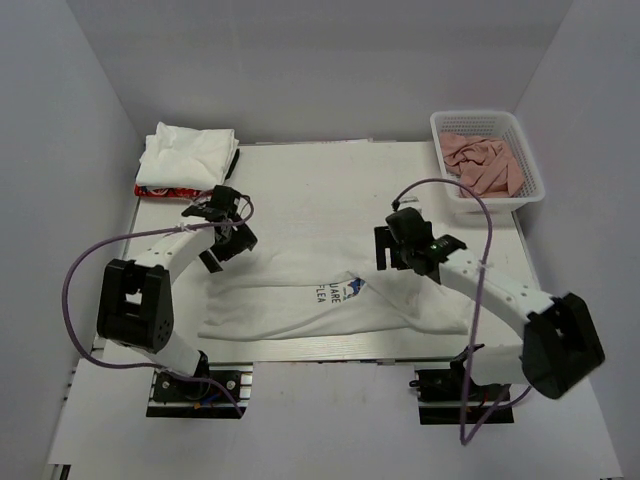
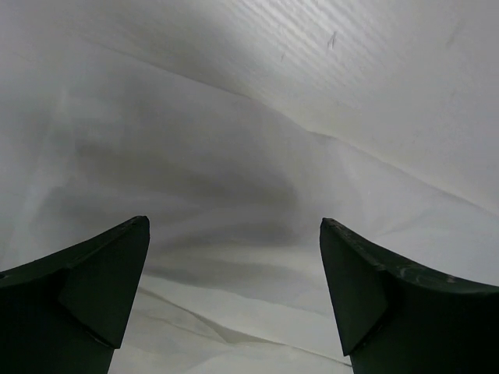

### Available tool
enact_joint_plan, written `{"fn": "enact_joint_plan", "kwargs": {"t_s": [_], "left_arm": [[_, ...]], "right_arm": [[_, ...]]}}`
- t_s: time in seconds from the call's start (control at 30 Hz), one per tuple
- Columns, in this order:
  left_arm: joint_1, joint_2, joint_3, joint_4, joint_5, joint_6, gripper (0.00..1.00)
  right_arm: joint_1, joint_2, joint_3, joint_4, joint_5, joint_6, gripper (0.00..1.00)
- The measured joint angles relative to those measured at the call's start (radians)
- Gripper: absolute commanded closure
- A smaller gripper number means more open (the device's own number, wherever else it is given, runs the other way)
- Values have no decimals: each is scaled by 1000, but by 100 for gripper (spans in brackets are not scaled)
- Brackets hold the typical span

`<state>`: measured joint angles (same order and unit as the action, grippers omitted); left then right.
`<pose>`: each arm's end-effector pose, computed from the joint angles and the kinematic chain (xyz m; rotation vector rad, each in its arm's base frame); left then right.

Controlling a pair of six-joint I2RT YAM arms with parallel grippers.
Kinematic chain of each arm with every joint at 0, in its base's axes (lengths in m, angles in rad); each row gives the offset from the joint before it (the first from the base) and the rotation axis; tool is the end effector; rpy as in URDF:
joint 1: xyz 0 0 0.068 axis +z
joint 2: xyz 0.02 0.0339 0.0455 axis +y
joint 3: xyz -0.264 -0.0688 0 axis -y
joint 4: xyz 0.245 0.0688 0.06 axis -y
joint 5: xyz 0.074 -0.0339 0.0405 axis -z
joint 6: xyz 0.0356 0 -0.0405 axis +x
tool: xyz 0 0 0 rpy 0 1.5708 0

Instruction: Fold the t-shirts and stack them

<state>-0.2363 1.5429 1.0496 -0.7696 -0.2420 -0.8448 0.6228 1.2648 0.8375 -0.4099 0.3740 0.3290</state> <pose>0.2837 -0.0595 0.2108 -0.8746 2.6120 0.0672 0.2188 0.1411 0.2387 -0.1734 2.3279 0.0182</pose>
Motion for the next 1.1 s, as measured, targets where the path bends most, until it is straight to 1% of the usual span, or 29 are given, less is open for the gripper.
{"fn": "enact_joint_plan", "kwargs": {"t_s": [0.13,0.3,0.43,0.57,0.67,0.9,1.03,1.1], "left_arm": [[-21,29,-64,58,48,29,0],[-31,43,-159,83,66,45,0],[-32,31,-173,98,67,51,0],[-33,31,-173,98,65,51,0],[-34,31,-172,97,59,50,0],[-34,37,-165,90,55,43,0],[-34,37,-163,87,51,40,0],[-34,39,-160,84,46,38,0]], "right_arm": [[-72,121,32,-5,16,37,10],[-134,147,16,13,-17,40,10],[-154,177,-21,31,-88,23,10],[-161,195,-72,51,-219,9,10],[-161,158,-103,57,-314,1,10],[-142,-38,-205,107,-580,31,10],[-89,-54,-246,115,-710,31,10],[-56,-55,-247,99,-734,27,10]]}}
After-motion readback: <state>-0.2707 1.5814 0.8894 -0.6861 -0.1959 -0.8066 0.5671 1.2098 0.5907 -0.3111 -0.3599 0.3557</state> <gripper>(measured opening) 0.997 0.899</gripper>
